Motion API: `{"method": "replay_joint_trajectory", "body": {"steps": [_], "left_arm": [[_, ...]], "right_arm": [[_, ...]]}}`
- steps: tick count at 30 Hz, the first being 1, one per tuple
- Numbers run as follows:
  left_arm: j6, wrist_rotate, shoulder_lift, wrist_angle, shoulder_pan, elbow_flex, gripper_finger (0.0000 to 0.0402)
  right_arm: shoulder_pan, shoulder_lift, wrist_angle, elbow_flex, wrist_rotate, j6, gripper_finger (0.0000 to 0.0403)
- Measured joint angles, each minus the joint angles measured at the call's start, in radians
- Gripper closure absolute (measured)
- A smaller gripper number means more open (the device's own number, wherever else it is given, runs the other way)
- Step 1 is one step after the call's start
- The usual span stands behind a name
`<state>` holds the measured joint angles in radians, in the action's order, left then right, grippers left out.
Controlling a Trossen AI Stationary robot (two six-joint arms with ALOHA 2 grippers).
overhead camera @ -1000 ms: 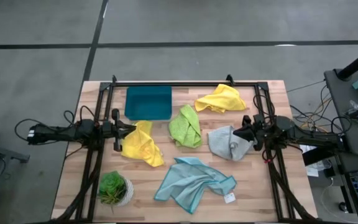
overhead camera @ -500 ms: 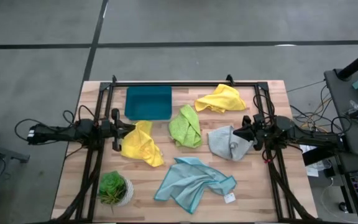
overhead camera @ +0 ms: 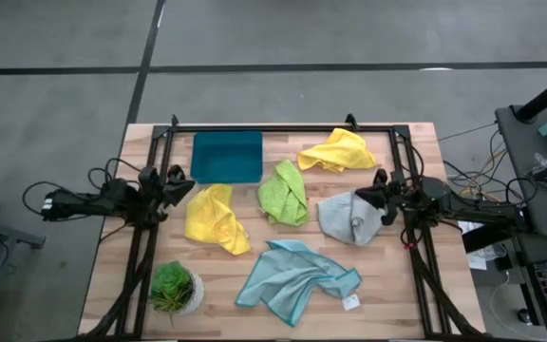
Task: Fold microfiber towels
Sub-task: Fold the green microfiber towel
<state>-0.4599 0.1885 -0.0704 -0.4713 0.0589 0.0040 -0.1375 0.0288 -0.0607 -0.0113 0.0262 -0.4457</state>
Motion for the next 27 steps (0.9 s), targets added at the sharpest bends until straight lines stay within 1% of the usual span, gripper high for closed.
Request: {"method": "replay_joint_trajectory", "body": {"steps": [4,7,10,12,17,24,27], "left_arm": [[0.051,0.032,-0.001,-0.025,0.000,0.000,0.0387],[0.057,0.052,-0.009,-0.071,0.000,0.000,0.0387],[0.109,0.053,-0.029,-0.142,0.000,0.005,0.0387],[0.134,0.053,-0.054,-0.159,0.000,0.013,0.0387],[0.161,0.053,-0.142,-0.212,0.000,0.063,0.0387],[0.161,0.053,-0.325,-0.329,0.000,0.118,0.0387],[0.160,0.053,-0.404,-0.367,0.000,0.158,0.0387]], "right_arm": [[0.000,0.000,-0.008,0.000,-0.053,0.017,0.0394],[0.000,0.000,-0.040,0.000,-0.057,0.040,0.0394],[0.000,0.000,-0.080,0.000,-0.072,0.060,0.0394],[0.000,0.000,-0.101,0.000,-0.097,0.078,0.0394],[0.000,0.001,-0.137,0.000,-0.123,0.119,0.0394],[0.000,0.013,-0.200,-0.004,-0.135,0.158,0.0394],[0.000,0.042,-0.214,-0.037,-0.135,0.177,0.0394]]}}
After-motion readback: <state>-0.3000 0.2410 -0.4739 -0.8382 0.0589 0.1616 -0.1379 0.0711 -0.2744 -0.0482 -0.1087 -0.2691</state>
